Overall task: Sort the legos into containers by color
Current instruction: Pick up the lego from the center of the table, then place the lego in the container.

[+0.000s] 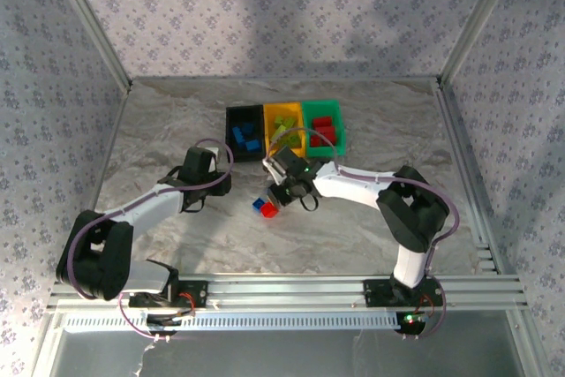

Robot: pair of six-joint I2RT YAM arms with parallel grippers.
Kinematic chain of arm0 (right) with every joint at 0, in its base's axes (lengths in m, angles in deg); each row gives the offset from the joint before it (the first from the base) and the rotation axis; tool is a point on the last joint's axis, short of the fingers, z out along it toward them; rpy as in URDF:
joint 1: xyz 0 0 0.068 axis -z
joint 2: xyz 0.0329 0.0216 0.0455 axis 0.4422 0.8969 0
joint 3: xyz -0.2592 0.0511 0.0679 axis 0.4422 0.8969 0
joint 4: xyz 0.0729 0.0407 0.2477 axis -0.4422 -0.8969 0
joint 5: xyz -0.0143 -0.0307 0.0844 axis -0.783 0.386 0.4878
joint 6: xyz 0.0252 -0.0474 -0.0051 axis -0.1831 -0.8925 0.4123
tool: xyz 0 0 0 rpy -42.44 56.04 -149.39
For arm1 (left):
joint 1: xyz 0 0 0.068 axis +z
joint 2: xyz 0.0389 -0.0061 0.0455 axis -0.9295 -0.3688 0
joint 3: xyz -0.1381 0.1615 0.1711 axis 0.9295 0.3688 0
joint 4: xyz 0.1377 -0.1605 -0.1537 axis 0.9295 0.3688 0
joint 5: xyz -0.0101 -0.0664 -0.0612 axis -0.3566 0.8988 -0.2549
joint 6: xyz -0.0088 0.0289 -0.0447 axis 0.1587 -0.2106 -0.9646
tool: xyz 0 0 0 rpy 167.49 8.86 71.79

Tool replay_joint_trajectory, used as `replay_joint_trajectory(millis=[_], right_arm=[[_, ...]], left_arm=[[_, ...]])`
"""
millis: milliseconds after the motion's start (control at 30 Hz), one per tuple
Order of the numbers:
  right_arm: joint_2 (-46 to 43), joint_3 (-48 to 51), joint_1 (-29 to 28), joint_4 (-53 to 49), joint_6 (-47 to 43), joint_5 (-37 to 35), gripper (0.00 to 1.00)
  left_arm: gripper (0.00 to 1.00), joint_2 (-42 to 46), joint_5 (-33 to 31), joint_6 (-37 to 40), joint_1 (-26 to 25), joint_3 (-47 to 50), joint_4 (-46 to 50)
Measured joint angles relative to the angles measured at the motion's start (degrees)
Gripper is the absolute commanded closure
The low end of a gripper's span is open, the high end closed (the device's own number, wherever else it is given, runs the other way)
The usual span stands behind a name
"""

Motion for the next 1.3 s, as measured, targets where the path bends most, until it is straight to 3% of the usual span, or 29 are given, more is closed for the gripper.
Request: replay_joint_trajectory(millis=[200, 533, 767, 933, 1100, 1300], right_arm=[[4.44, -13.11, 0.48, -1.18, 0.07, -1.66, 0.67], [23.02, -41.77, 2.95, -10.99, 1.46, -4.79, 0.66], [29.27, -51.36, 6.54, -15.69, 2.67, -4.11, 0.59], [29.42, -51.84, 7.15, -15.85, 2.45, -3.87, 0.48], [27.89, -48.94, 5.22, -14.91, 2.08, -3.91, 0.48], [17.62, -33.11, 2.62, -8.46, 1.81, -6.38, 0.48]], left_arm=[[0.49, 0.0, 0.0, 0.0, 0.22, 0.0, 0.0], [0.5, 0.2, 0.0, -0.04, 0.33, 0.24, -0.04], [0.49, 0.37, 0.0, -0.42, 0.33, 0.5, -0.22], [0.49, 0.39, 0.02, -0.44, 0.33, 0.5, -0.24], [0.49, 0.39, 0.68, -0.44, 0.33, 0.5, -0.46], [0.49, 0.39, 1.53, -0.42, 0.33, 0.5, -0.48]])
